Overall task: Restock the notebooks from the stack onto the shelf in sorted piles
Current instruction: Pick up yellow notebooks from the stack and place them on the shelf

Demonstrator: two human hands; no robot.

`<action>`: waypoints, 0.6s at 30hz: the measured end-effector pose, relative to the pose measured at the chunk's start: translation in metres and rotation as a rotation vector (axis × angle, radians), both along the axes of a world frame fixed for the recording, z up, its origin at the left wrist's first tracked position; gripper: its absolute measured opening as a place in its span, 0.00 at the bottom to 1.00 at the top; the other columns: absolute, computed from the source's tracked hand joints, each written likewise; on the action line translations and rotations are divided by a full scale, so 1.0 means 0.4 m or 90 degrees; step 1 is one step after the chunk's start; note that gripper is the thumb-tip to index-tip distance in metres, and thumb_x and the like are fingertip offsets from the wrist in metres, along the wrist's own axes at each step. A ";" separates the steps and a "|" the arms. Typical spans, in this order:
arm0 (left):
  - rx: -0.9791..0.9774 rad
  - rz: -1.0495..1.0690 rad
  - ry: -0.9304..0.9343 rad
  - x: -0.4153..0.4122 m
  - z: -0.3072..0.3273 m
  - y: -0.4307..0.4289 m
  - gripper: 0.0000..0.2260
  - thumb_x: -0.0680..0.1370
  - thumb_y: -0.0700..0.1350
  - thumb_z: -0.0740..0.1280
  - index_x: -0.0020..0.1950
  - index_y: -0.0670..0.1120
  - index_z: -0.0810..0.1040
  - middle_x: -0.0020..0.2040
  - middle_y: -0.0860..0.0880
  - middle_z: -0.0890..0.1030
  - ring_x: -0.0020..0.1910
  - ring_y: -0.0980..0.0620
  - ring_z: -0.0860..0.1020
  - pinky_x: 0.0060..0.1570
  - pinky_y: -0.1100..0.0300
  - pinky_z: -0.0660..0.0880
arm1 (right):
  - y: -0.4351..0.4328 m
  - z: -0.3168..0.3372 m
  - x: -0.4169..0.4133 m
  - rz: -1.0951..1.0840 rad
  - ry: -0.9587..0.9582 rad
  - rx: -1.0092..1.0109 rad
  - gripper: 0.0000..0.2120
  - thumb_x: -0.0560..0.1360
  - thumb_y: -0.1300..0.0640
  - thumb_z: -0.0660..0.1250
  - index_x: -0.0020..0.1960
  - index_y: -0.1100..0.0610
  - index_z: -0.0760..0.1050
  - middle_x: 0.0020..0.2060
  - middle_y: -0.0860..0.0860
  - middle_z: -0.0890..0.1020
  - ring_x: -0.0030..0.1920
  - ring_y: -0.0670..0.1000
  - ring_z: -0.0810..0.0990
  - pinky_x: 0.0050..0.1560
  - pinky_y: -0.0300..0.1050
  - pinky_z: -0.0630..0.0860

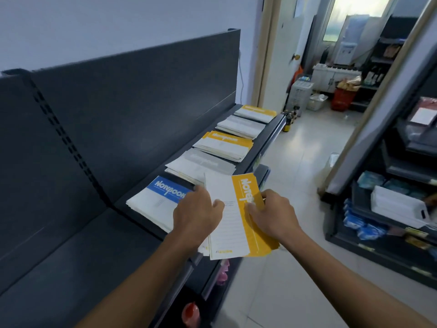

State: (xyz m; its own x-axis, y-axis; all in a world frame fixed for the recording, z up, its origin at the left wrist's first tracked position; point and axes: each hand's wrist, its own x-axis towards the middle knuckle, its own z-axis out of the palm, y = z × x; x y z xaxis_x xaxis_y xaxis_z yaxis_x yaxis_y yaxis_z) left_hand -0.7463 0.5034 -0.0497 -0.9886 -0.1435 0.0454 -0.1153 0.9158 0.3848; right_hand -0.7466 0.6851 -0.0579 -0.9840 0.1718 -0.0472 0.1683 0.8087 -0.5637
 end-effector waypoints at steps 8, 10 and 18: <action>0.004 0.024 -0.030 -0.227 0.009 0.277 0.20 0.77 0.61 0.64 0.57 0.46 0.71 0.53 0.47 0.79 0.47 0.46 0.78 0.45 0.51 0.78 | 0.289 0.006 -0.211 0.014 -0.010 -0.026 0.17 0.78 0.44 0.64 0.61 0.53 0.73 0.55 0.52 0.81 0.47 0.52 0.77 0.45 0.47 0.75; -0.001 0.033 -0.019 -0.277 0.012 0.351 0.20 0.76 0.61 0.64 0.56 0.46 0.71 0.51 0.47 0.79 0.45 0.47 0.76 0.41 0.53 0.75 | 0.365 0.010 -0.262 0.018 -0.007 -0.028 0.18 0.78 0.44 0.65 0.62 0.53 0.73 0.56 0.52 0.81 0.46 0.51 0.75 0.45 0.46 0.72; -0.011 0.016 0.004 -0.480 0.034 0.595 0.18 0.76 0.61 0.64 0.51 0.47 0.67 0.42 0.52 0.71 0.41 0.48 0.72 0.36 0.55 0.68 | 0.611 0.027 -0.449 0.001 -0.008 -0.066 0.20 0.78 0.44 0.66 0.65 0.53 0.72 0.56 0.51 0.80 0.47 0.52 0.77 0.45 0.46 0.73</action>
